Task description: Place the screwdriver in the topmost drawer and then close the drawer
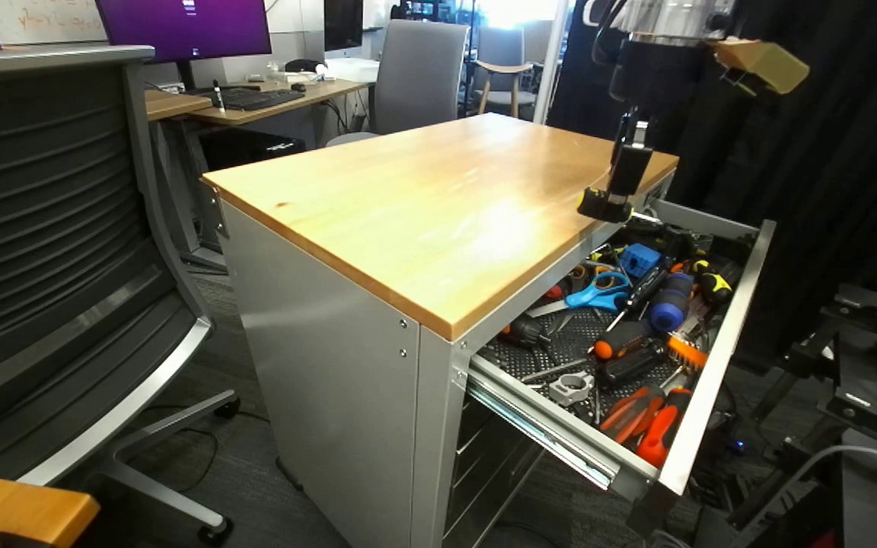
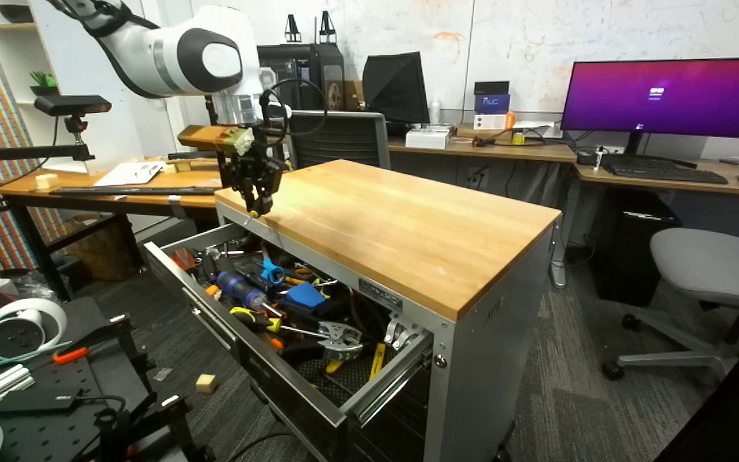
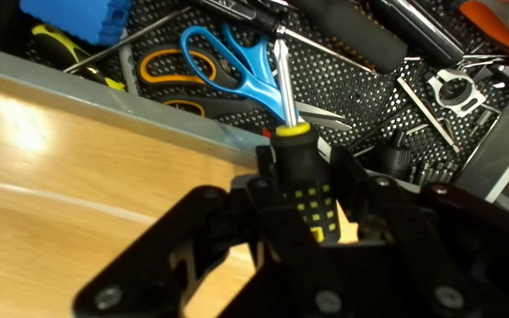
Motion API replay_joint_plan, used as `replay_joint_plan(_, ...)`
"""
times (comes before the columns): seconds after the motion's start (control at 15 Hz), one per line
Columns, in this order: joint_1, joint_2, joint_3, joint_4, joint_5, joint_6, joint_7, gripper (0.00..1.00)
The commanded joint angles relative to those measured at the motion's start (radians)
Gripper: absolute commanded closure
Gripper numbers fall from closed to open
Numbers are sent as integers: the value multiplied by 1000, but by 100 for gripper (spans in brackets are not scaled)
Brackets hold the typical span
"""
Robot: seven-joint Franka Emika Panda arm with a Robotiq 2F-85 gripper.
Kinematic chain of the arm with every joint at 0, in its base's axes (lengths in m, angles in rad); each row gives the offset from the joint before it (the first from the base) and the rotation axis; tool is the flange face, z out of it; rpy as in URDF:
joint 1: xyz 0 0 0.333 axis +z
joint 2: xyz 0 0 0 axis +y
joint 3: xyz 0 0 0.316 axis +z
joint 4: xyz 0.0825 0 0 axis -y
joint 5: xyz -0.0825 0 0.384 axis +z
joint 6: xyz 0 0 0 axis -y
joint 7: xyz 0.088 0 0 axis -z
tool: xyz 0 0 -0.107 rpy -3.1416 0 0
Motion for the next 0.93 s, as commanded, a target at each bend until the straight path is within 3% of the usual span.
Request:
replay_joint_plan(0.0,4,-116,8,-99,43,-22,-20,85)
replay_joint_plan(0.2,21,-71,26,-112,92,-28,-54,85)
replay_joint_plan(0.73,90,100,44,-55,-82,150,71,86)
replay_joint_plan(0.8,99,117,40,-44,-102,158,78,80)
replay_joint_plan(0.87,107,128,34,-34,-122,166,90,40)
